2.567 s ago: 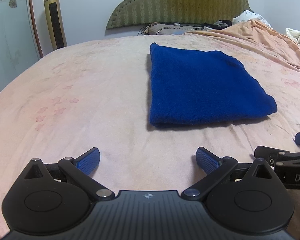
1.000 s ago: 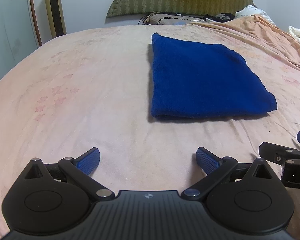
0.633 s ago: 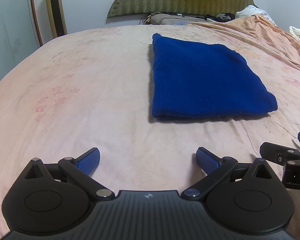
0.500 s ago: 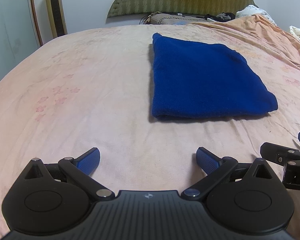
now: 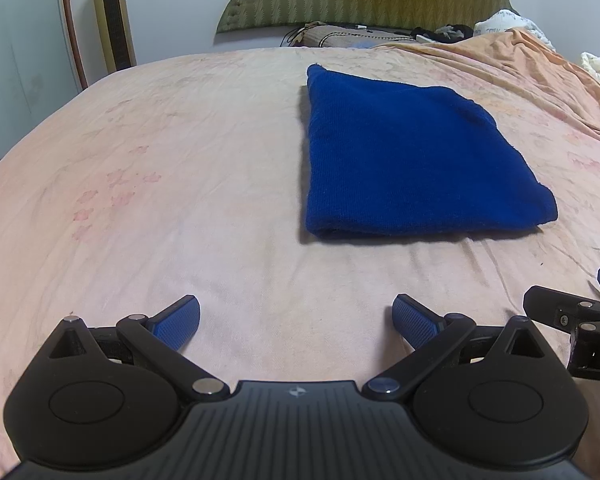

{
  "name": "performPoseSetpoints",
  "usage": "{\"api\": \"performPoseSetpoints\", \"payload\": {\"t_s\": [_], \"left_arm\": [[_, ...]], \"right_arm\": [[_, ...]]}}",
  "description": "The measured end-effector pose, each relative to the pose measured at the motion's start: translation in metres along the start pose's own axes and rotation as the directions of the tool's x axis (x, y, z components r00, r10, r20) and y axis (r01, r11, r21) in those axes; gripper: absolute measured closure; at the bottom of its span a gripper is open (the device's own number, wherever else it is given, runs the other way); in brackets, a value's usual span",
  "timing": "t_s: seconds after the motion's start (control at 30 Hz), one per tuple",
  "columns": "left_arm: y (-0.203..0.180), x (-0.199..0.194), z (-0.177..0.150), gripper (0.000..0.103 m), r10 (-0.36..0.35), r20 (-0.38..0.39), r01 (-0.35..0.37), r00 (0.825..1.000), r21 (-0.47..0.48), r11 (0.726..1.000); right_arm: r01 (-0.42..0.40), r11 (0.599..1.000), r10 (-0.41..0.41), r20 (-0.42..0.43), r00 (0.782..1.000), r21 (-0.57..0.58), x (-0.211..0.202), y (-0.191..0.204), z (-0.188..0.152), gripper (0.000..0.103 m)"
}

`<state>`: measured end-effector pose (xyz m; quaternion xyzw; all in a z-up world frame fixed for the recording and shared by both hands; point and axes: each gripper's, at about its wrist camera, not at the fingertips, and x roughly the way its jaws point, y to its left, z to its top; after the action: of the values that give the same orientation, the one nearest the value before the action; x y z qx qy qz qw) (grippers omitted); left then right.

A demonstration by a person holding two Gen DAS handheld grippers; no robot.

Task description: Fold small clothes

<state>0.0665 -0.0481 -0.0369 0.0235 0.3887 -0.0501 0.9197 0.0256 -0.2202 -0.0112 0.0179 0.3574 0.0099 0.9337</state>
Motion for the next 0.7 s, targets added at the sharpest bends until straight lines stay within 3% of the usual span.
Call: {"api": "performPoseSetpoints", "payload": {"t_s": [0.7], "left_arm": [[-0.0030, 0.0005, 0.0040, 0.000, 0.002, 0.006, -0.002, 1.000, 0.025, 1.000]], "right_arm": [[-0.023, 1.000, 0.022, -0.010, 1.000, -0.015, 0.0024, -0.0009, 0.0047, 0.001]]}}
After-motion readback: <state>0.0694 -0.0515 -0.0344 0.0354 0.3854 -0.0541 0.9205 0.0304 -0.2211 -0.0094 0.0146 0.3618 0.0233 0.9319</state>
